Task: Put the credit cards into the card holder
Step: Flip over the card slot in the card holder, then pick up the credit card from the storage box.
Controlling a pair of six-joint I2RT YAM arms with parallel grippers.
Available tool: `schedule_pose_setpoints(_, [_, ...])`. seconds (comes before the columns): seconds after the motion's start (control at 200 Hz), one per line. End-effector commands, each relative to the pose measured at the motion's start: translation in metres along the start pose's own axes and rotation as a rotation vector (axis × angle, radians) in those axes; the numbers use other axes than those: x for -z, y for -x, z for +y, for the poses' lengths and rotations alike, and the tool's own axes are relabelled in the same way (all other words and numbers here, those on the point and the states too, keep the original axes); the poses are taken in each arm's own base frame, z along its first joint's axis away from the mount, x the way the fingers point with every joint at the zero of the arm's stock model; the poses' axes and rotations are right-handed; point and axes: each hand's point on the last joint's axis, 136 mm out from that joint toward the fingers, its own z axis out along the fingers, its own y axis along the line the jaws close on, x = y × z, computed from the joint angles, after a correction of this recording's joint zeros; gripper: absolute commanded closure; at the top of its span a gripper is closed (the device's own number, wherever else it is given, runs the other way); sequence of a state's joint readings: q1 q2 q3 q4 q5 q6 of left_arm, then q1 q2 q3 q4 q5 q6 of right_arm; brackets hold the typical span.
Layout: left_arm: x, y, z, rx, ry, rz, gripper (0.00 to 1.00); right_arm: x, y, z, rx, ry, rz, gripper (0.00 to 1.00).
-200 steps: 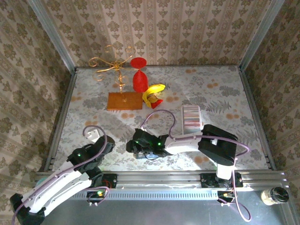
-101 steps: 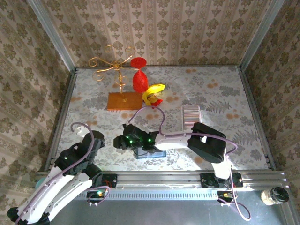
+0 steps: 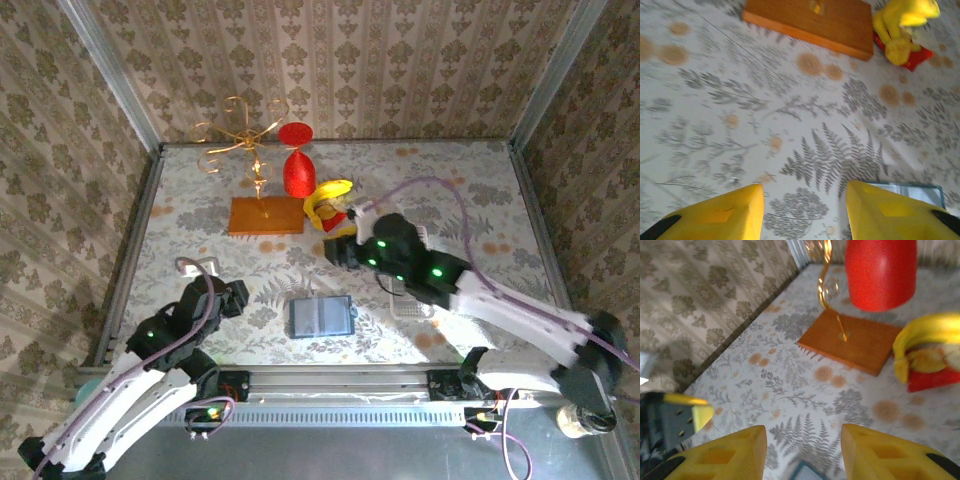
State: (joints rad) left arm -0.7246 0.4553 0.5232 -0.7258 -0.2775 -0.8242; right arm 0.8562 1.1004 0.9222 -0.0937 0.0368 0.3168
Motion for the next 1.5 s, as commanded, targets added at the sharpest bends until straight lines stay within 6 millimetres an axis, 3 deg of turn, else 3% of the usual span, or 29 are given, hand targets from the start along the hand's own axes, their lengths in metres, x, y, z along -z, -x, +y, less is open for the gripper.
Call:
schedule_pose_setpoints(0.0, [-0.014,-0.012,-0.038,-0.009,-0.19,0.063,0.54,0.036,-0.03,-0.004,0.48,0.032,0.076,0.56])
schedule_pose_setpoints(0.085, [-0.025,-0.022,-0.049,-0.012,-0.239,0.109,0.55,0.069,-0.037,-0.004,0.743,0.062,0.086,0.52])
schedule_pose_setpoints(0.21, [-0.036,-0.036,-0.062,-0.032,-0.297,0.155,0.55,0.105,-0.066,-0.021,1.037,0.074,0.237,0.46])
schedule_pose_setpoints(0.355, [-0.045,-0.049,-0.072,-0.057,-0.337,0.172,0.55,0.123,-0.109,-0.066,1.224,0.012,0.519,0.45])
schedule_pose_setpoints(0.49, [-0.049,-0.055,-0.074,-0.061,-0.35,0.158,0.55,0.134,-0.15,-0.097,1.247,0.064,0.773,0.44])
schedule_pose_setpoints(0.625, [-0.049,-0.056,-0.071,-0.07,-0.348,0.15,0.55,0.124,-0.17,-0.116,1.251,0.094,0.83,0.38])
schedule_pose_setpoints(0.725, [-0.048,-0.057,-0.071,-0.084,-0.358,0.148,0.55,0.109,-0.173,-0.13,1.288,0.056,0.806,0.33])
schedule_pose_setpoints(0.825, [-0.047,-0.058,-0.07,-0.09,-0.361,0.148,0.55,0.098,-0.178,-0.13,1.273,0.072,0.793,0.3])
schedule_pose_setpoints(1.055, [-0.046,-0.062,-0.065,-0.081,-0.369,0.144,0.56,0.073,-0.188,-0.15,1.296,0.023,0.823,0.29])
schedule_pose_setpoints(1.175, [-0.046,-0.063,-0.064,-0.077,-0.371,0.144,0.57,0.063,-0.189,-0.16,1.321,-0.011,0.836,0.19])
schedule_pose_setpoints(1.195, [-0.046,-0.064,-0.064,-0.077,-0.371,0.144,0.57,0.058,-0.182,-0.161,1.326,-0.036,0.808,0.19])
schedule_pose_setpoints(1.495, [-0.046,-0.065,-0.064,-0.074,-0.382,0.145,0.59,0.049,-0.191,-0.176,1.352,-0.069,0.852,0.12])
